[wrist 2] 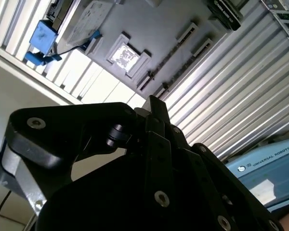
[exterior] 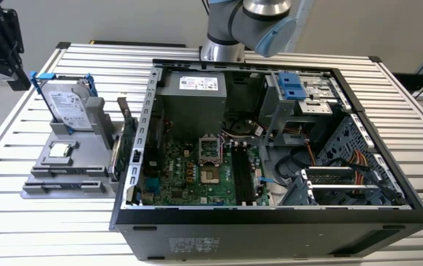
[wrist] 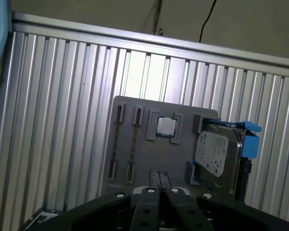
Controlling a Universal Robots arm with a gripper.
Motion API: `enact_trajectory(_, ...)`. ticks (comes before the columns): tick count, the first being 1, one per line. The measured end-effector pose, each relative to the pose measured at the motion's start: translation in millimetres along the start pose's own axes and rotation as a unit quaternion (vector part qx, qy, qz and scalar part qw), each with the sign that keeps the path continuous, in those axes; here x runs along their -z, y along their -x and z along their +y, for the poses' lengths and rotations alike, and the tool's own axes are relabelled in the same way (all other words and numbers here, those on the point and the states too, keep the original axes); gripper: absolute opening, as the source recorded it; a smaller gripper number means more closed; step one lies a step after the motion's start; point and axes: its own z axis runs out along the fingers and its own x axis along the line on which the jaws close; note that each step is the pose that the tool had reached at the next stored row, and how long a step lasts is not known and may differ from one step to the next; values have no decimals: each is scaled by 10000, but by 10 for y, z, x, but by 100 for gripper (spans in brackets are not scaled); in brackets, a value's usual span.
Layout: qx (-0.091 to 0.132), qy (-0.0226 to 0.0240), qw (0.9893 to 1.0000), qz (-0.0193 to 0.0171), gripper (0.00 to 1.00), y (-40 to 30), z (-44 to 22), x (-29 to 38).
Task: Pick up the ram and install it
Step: 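Reach for the ram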
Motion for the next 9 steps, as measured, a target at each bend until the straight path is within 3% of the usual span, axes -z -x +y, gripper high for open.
enact_trajectory(4, -5, 0, 10000, 0, 0, 0, 0, 0)
enact_trajectory(6, -4, -7, 10000, -54, 0, 0, 0, 0)
enact_trajectory(9, -4, -8, 10000, -57, 0, 0, 0, 0)
